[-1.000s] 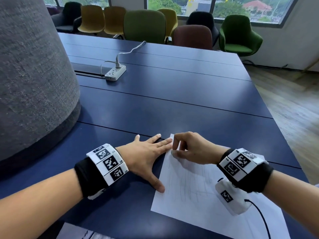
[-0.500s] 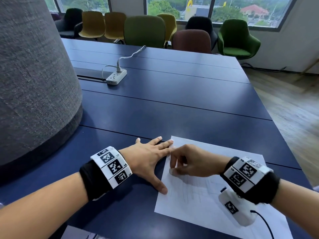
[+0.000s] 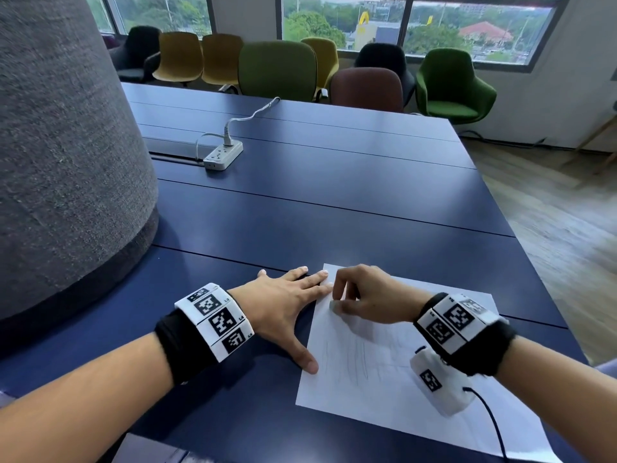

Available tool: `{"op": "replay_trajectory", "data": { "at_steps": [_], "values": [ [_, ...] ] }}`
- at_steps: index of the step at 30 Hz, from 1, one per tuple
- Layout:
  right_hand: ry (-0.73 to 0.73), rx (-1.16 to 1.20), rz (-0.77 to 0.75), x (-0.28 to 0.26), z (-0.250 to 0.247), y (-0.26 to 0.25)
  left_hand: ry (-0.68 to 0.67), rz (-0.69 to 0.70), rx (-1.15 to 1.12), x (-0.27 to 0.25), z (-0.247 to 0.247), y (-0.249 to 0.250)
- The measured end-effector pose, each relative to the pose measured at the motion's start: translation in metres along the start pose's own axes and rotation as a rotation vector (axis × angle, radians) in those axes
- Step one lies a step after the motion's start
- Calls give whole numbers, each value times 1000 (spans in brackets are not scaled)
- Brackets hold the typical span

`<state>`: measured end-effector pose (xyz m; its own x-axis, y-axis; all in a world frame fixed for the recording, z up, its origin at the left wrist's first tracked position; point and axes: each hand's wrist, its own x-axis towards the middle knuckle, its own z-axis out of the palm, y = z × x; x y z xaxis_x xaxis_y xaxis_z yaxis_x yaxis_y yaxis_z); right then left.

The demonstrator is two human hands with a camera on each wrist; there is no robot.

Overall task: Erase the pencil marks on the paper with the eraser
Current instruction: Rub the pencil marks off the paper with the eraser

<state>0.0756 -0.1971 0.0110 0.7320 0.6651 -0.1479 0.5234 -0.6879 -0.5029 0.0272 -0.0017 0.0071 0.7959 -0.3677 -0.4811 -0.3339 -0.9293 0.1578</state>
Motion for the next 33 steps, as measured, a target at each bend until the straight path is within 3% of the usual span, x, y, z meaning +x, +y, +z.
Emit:
{"op": "replay_trajectory", "data": {
  "at_steps": [3,7,12,18,23,29,33],
  "values": [
    [39,52,-9,-7,9,-4,1,-5,-1,1,1,-1],
    [-119,92,-82,-16,12,-14,-2,-10,-2,2,1,-1],
    [99,22,45,3,-1,6,8,-13,7,3,-2,-1],
    [-76,60,-38,-4,5,-7,7,2,31,7,-1,-4],
    [70,46,45,11,-2,0,22,5,-13,6,0,-5],
    [-108,72,-62,-10,12,-15,-22,-11,20,5,-3,-2],
    [40,75,-9,-4,9,-11,-56,-8,5,3,-3,-1]
  ]
}}
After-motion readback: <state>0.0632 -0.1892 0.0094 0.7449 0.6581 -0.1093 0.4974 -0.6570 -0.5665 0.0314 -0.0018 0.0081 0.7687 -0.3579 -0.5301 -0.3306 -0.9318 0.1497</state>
